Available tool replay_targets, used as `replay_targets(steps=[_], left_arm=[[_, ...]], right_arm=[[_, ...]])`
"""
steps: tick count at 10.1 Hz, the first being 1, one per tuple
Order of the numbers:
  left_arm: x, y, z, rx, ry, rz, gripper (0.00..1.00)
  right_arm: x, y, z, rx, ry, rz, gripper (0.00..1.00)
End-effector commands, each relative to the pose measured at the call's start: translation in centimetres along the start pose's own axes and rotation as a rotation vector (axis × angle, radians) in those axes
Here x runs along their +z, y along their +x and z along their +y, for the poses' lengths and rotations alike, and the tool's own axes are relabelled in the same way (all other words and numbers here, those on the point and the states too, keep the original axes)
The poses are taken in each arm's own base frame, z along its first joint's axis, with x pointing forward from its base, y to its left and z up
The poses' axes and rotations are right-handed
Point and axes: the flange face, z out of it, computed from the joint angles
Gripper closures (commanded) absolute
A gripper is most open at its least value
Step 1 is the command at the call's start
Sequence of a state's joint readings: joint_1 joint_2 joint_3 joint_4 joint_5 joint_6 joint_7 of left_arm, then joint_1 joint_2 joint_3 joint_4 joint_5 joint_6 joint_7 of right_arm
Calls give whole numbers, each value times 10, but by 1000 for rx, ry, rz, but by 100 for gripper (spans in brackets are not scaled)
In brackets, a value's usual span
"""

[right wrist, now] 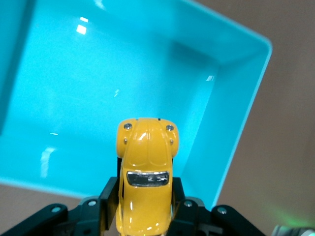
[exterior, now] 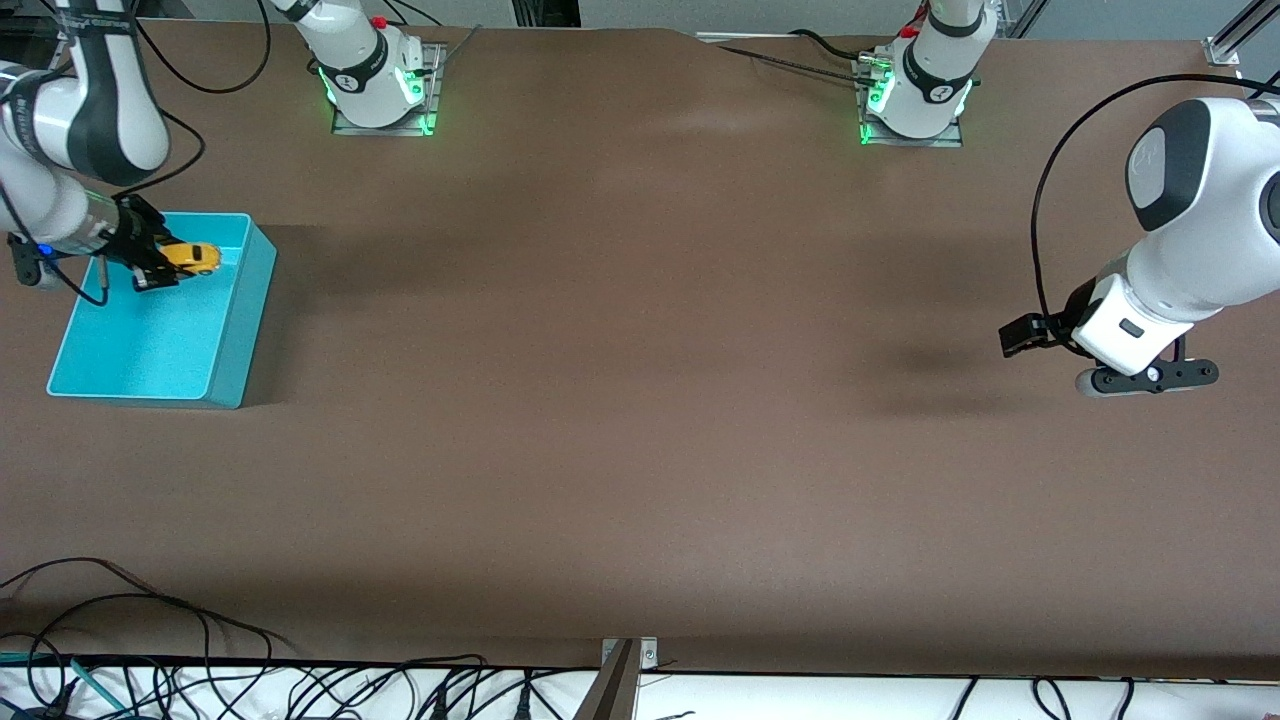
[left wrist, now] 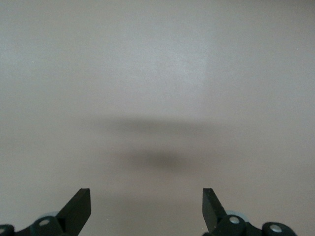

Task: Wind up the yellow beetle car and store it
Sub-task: 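Lift the car over the bin rim and lower it inside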

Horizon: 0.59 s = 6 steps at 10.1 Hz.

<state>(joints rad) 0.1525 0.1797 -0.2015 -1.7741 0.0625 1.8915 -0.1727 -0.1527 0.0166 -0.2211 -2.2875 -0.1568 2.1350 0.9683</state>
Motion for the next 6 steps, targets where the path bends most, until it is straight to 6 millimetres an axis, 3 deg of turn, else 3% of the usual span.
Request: replay_targets(steps=[1, 4, 6], left_arm=[[-2, -1, -1, 16, -19, -10, 0], [-2, -1, -1, 16, -19, -10, 0], [-2, -1, -1, 16, -19, -10, 0]], right_arm=[[28, 36, 19, -57, -37, 18, 100], [85, 58, 25, -29, -72, -6, 100], [111, 57, 21, -38, -97, -20, 100]])
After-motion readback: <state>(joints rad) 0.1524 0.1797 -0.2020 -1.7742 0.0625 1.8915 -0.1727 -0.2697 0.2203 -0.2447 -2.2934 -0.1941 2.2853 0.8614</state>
